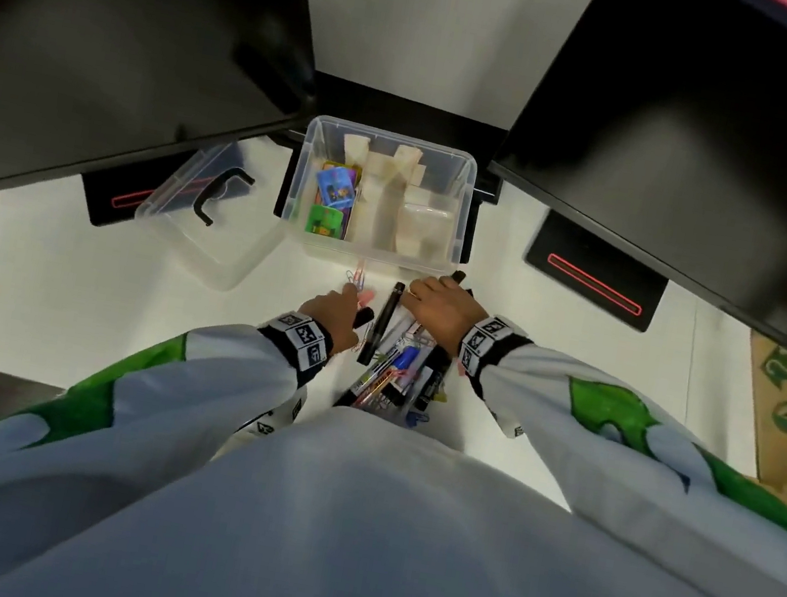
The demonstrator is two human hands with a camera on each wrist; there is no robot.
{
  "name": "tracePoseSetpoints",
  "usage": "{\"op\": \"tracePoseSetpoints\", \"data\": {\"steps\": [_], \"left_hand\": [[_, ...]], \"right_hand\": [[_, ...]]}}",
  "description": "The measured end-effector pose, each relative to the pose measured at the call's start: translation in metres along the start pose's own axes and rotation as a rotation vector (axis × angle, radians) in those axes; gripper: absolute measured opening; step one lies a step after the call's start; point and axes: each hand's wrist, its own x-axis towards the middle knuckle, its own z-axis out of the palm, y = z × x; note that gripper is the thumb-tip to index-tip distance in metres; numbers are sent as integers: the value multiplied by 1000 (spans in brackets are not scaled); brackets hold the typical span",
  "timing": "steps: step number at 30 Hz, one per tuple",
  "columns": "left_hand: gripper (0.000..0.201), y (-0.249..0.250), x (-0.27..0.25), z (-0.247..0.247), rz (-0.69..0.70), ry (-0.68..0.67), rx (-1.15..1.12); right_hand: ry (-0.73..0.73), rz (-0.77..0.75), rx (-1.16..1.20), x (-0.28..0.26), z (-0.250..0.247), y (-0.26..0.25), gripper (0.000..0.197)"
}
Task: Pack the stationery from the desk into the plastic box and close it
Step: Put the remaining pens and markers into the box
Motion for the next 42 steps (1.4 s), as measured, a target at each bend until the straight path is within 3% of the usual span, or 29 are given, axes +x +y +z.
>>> {"op": "tracePoseSetpoints", "data": {"steps": [9, 14, 18, 22, 27, 31, 36, 42], "left_hand": [[39, -19, -18, -12, 67, -55, -168], [22, -18, -42, -34, 169, -88, -218], [23, -10, -68, -68, 296, -102, -350], [37, -3, -75, -111, 312, 32, -561], [22, 10, -40, -152, 105, 288, -704], [11, 30, -11, -163, 26, 233, -573], [32, 47, 9, -173, -4, 184, -271], [41, 35, -7, -172, 85, 286, -234]], "right_hand": [[-7, -58, -79, 1, 2, 8, 56], [13, -62, 41, -9, 0, 16, 48], [96, -97, 192, -19, -6, 22, 48], [220, -77, 419, -33, -16, 19, 43], [360, 140, 799, -42, -60, 6, 34], [392, 358, 1059, -12, -98, 8, 32], [257, 535, 1122, 32, -127, 13, 28], [308, 507, 1096, 28, -122, 17, 33]]}}
